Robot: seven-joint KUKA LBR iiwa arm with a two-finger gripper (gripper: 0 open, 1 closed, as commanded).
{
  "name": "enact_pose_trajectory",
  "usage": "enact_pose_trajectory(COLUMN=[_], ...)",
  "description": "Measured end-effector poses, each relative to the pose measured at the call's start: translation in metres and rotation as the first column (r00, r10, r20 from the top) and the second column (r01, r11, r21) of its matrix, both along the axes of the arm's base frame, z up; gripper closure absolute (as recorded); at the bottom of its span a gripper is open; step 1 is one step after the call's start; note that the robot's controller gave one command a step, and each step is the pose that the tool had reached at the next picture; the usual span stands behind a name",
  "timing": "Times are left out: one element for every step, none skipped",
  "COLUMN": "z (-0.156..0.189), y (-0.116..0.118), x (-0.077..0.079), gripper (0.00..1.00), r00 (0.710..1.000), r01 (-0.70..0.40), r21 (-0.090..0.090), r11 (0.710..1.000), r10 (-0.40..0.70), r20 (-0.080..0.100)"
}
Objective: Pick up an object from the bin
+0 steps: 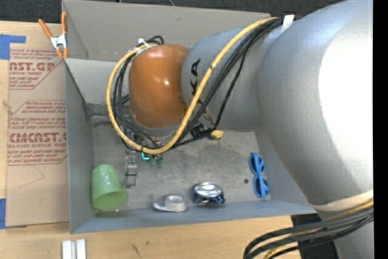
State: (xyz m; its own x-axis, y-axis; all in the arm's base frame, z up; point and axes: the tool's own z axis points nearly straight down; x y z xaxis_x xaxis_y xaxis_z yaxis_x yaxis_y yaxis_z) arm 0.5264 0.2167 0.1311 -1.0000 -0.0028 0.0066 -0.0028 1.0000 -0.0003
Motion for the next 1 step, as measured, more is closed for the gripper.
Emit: enact_pose_trajectory(z=[-0.0613], y=[0.0221], x=[-0.0368], gripper=[0.0], r00=[0.899], r01=[-0.437], r21=[-0.011], r11=[0.899], r10=[0.437], r20=[0.003])
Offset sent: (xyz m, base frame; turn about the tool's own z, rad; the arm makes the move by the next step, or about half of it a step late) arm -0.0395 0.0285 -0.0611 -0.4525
